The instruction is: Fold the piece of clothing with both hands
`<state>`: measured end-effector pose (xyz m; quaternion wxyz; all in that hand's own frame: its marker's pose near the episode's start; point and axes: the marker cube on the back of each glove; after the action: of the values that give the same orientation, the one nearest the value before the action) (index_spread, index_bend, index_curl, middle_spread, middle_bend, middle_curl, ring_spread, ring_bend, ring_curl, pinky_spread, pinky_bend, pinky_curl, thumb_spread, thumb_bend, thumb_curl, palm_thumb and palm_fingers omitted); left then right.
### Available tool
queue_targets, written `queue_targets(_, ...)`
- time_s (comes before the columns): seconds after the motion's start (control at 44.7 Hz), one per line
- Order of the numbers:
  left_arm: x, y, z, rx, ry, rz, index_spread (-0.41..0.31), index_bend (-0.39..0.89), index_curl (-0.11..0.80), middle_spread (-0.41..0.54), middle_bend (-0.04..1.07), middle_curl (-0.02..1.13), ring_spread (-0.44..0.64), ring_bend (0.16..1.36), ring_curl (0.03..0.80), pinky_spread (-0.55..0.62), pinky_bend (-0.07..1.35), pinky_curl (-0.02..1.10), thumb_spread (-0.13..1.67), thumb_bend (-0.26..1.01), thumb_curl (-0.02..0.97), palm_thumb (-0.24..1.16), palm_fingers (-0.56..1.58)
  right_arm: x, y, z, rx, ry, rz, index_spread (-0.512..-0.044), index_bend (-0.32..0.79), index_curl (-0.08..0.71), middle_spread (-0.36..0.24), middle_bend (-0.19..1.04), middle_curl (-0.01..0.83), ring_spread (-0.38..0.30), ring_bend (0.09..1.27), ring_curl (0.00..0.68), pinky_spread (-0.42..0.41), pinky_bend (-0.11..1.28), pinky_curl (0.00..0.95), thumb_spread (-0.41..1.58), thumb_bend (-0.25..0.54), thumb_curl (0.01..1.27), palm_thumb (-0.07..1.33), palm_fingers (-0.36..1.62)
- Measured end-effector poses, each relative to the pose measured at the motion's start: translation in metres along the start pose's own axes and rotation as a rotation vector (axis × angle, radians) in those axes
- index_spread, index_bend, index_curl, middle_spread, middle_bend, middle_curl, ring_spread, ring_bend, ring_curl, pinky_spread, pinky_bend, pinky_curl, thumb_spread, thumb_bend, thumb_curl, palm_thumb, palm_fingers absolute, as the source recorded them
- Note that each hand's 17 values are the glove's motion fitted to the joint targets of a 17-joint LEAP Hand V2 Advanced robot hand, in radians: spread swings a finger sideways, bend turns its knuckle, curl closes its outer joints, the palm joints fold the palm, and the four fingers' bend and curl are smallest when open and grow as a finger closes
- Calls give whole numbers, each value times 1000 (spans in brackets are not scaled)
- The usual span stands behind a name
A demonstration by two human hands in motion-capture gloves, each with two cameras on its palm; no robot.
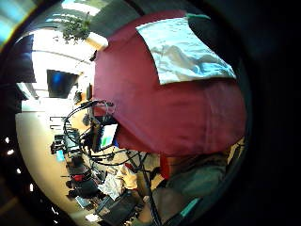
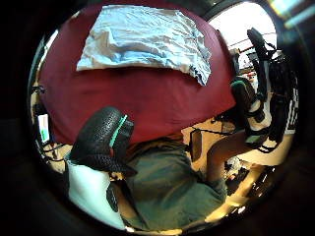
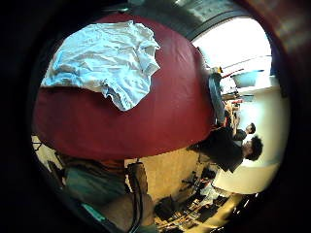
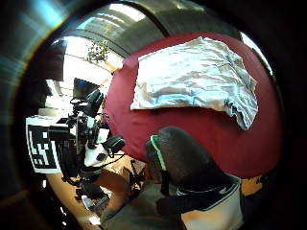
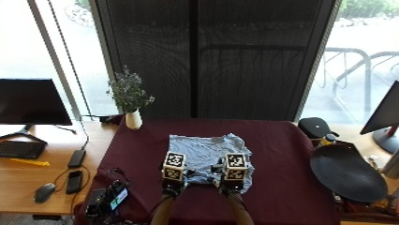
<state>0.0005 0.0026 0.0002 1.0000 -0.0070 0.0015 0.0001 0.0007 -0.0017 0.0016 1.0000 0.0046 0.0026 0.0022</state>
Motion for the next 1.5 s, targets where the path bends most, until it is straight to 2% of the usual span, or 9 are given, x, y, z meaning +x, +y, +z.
queue_targets(0.179, 2, 5, -1, -26, 23, -2, -66, 117, 79, 24, 253, 177, 132, 543, 207, 236, 387, 140, 784, 161, 127, 338, 395, 6, 1, 3, -30, 16, 2, -311, 169, 131, -3, 152, 69, 108, 215, 81, 200, 598, 216, 824, 151, 121, 302, 152)
queue_targets(0.447, -1, 2, 3, -27, 20, 0, -81, 125, 141, 30, 261, 262, 163, 584, 260, 310, 423, 198, 1004, 90, 195, 367, 342, 36, -8, 24, -89, 30, 55, -374, 143, 189, 11, 166, 130, 140, 255, 141, 239, 664, 281, 1029, 109, 203, 382, 78)
queue_targets(0.626, 2, -3, 10, -44, 25, 3, -83, 132, 176, 31, 259, 300, 168, 595, 279, 328, 430, 223, 1047, 46, 233, 392, 326, 57, -17, 41, -98, 15, 95, -379, 142, 207, 21, 168, 161, 159, 280, 169, 244, 696, 307, 1046, 71, 245, 438, 39)
queue_targets(0.894, 17, -51, 63, -169, 17, 4, -83, 129, 214, 22, 251, 340, 167, 603, 295, 324, 450, 257, 1062, -5, 277, 446, 320, 87, -46, 88, -170, -101, 163, -379, 135, 220, 24, 171, 197, 167, 322, 205, 239, 742, 332, 1051, -1, 286, 476, 24)
queue_targets(1.118, 15, -46, 82, -292, 66, -15, -73, 130, 232, 36, 218, 358, 171, 613, 307, 308, 486, 288, 1068, -15, 301, 484, 292, 77, -44, 98, -173, -190, 43, -367, 134, 227, 25, 182, 223, 154, 351, 230, 202, 770, 346, 1054, -13, 311, 507, 36)
queue_targets(1.252, 2, -49, 100, -138, 74, -44, -85, 211, 275, 37, 172, 353, 159, 584, 302, 268, 500, 300, 1113, -13, 304, 503, 358, 76, -43, 120, -187, -171, 8, -358, 214, 266, -3, 204, 250, 70, 366, 237, 126, 678, 320, 1069, 47, 350, 674, 198)
queue_targets(1.319, -2, -48, 102, -21, 47, -31, -125, 341, 330, 6, 163, 345, 110, 550, 292, 216, 484, 301, 1171, 16, 308, 553, 521, 75, -34, 123, -195, -181, 30, -356, 403, 325, -54, 191, 259, 8, 367, 237, 111, 528, 276, 1119, 67, 358, 723, 408)
queue_targets(1.386, -12, -61, 99, 181, -48, -11, -157, 400, 362, -44, 173, 340, 43, 542, 289, 168, 453, 294, 1200, 18, 311, 573, 657, 76, -18, 120, -273, -158, 100, -341, 480, 362, -95, 213, 278, -29, 346, 243, 100, 438, 262, 1159, 89, 369, 777, 504)
queue_targets(1.498, -6, -66, 123, 176, -34, 63, -204, 454, 404, -133, 203, 365, -76, 533, 299, 97, 364, 288, 1222, 31, 321, 632, 826, 76, -24, 108, -15, -125, -6, -317, 473, 391, -144, 217, 302, -95, 373, 267, 66, 372, 256, 1188, 119, 387, 863, 671)
